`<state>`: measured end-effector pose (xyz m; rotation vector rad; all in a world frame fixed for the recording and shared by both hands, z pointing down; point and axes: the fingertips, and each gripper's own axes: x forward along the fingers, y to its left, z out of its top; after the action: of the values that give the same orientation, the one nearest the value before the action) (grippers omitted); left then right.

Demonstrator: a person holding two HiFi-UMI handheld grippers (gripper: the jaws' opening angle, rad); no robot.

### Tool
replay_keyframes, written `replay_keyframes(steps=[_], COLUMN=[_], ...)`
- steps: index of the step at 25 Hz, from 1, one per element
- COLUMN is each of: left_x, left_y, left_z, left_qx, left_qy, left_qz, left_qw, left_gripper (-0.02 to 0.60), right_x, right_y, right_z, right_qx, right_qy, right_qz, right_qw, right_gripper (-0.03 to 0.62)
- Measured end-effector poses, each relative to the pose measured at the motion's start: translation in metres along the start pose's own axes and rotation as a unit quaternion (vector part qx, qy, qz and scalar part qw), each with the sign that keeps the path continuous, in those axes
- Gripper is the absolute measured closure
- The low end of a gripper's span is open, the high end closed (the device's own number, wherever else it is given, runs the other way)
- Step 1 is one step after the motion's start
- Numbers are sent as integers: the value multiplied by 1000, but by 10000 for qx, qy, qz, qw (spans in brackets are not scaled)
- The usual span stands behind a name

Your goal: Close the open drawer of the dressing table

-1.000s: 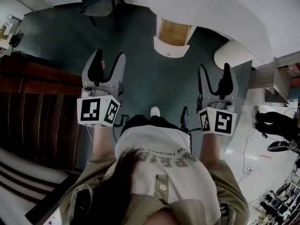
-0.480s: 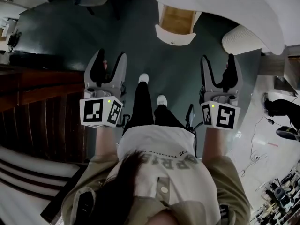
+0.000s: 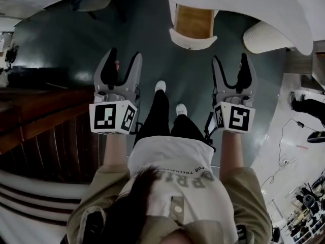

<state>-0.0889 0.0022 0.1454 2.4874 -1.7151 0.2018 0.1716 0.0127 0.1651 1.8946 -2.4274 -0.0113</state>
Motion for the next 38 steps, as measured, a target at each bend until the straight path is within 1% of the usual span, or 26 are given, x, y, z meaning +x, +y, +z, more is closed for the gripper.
replay_keyframes(steps=[5, 10, 15, 19, 22, 26, 32, 36, 38], left_x=[42, 74, 96, 108, 118, 129, 137, 140, 142], left_y=[12, 18, 17, 18, 17, 17, 23, 25, 28], left_z=[-22, -56, -87, -109, -126, -147, -176, -190, -197], left_qx=[223, 285, 319, 307, 345, 372, 295, 324, 333], left_qy=[86, 224, 385, 484, 540, 639, 747, 800, 821], left_qz=[-156, -236, -321, -350, -388, -441, -440, -460, -460], left_qw=[9996, 9991, 9982, 9977, 9972, 9963, 9958, 9952, 9950], left_gripper=[305, 305, 305, 305, 305, 305, 305, 305, 305], right_x=[37, 63, 82, 93, 102, 112, 126, 131, 133], right_y=[1, 2, 4, 5, 2, 1, 9, 16, 21], right_z=[-45, -98, -142, -179, -208, -242, -297, -330, -347], right_qx=[-54, -157, -219, -163, -117, -231, -283, -245, -238], right_qy=[193, 423, 673, 843, 955, 1178, 1505, 1728, 1828], right_qz=[19, 9, 53, -28, -10, 15, 70, 90, 113], right_qw=[9998, 9990, 9975, 9963, 9954, 9928, 9882, 9846, 9828], right_gripper=[256, 256, 256, 256, 256, 256, 256, 278, 278])
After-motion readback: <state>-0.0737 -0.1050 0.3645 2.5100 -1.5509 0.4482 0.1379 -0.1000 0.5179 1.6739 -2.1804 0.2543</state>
